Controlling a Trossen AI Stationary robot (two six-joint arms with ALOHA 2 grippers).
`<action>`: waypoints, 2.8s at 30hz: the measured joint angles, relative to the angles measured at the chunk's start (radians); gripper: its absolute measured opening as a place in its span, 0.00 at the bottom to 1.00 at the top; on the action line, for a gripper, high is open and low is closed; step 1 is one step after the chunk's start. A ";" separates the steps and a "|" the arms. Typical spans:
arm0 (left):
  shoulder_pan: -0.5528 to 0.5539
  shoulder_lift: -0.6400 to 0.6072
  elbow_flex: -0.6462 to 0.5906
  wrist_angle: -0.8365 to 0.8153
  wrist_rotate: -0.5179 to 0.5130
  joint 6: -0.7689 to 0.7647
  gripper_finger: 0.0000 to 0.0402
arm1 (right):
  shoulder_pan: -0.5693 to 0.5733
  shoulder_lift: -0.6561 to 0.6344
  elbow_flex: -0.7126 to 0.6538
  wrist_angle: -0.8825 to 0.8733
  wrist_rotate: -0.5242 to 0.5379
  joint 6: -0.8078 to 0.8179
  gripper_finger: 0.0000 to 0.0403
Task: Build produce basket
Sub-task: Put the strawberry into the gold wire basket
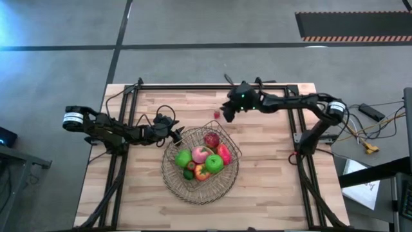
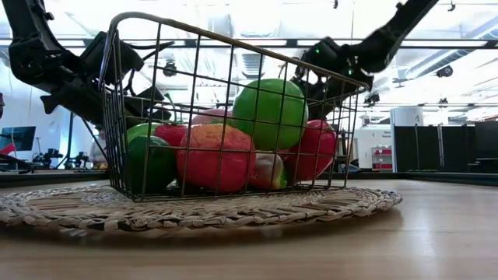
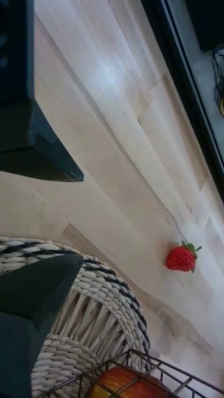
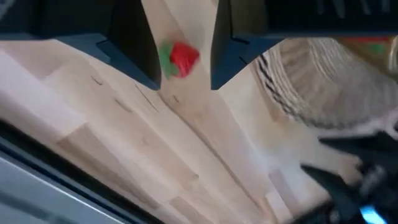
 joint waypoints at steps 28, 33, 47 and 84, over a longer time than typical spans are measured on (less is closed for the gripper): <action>0.000 0.000 0.000 -0.001 0.000 -0.026 0.47 | -0.035 0.288 0.122 0.032 -0.058 0.108 0.20; 0.000 0.000 0.000 -0.001 0.000 -0.026 0.47 | -0.030 0.277 0.119 0.025 -0.058 0.067 0.04; 0.000 0.000 0.000 -0.001 0.000 -0.025 0.47 | 0.174 -0.070 0.119 -0.062 0.190 -0.096 0.02; 0.000 0.000 0.000 -0.001 0.000 -0.019 0.47 | 0.635 0.343 0.357 0.427 0.080 -0.170 0.02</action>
